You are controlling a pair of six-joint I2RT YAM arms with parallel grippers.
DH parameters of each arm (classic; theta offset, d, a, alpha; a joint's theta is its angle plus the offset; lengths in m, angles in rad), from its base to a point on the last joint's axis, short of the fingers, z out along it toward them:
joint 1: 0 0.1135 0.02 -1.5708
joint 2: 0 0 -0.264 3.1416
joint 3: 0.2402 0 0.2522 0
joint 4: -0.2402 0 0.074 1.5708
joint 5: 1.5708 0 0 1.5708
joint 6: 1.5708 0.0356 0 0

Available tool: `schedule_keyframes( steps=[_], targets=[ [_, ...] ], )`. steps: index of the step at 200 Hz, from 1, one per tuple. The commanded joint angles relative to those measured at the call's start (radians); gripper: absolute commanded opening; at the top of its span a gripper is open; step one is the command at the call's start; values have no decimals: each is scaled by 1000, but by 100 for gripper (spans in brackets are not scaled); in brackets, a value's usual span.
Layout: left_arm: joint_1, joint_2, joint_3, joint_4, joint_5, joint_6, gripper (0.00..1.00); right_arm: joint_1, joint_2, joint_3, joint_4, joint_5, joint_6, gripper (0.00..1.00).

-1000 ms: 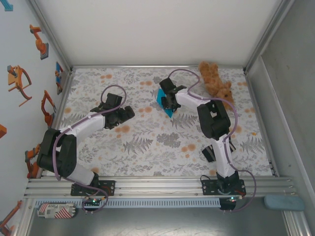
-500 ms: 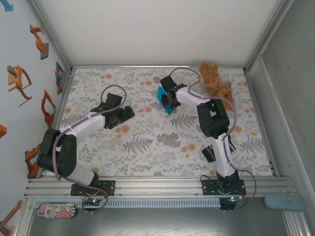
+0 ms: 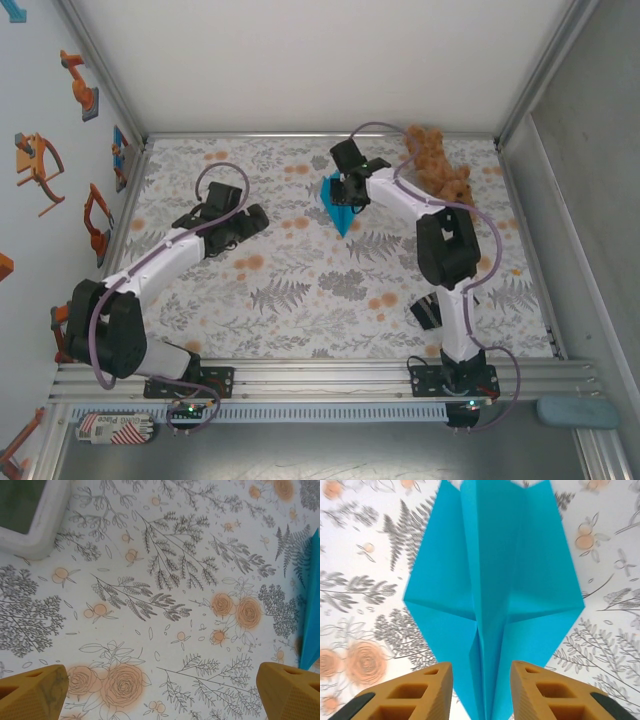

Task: Fold a paper plane with a square sheet of paper (pick it up from the middle)
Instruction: Move the paper plane to the top-center of the table, then reset both arms

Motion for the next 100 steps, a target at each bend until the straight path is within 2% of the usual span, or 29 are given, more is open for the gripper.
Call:
schedule_keyframes(
  steps=[1, 22, 41, 63, 84, 100],
  targets=[
    [8, -66, 37, -63, -88, 55, 96, -8, -108, 0, -30, 63, 8, 36],
    [25, -133, 35, -67, -172, 100, 96, -16, -225, -83, -1, 150, -18, 43],
    [41, -200, 4, -33, -258, 148, 96, -33, -377, -230, 74, 245, -43, 52],
    [70, -271, -76, 70, -346, 207, 96, -66, -558, -432, 183, 343, -70, 62],
    [94, -315, -168, 200, -414, 288, 96, -91, -698, -606, 266, 469, -100, 76],
    [108, -339, -246, 314, -461, 354, 96, -111, -776, -727, 332, 586, -120, 80]
  ],
)
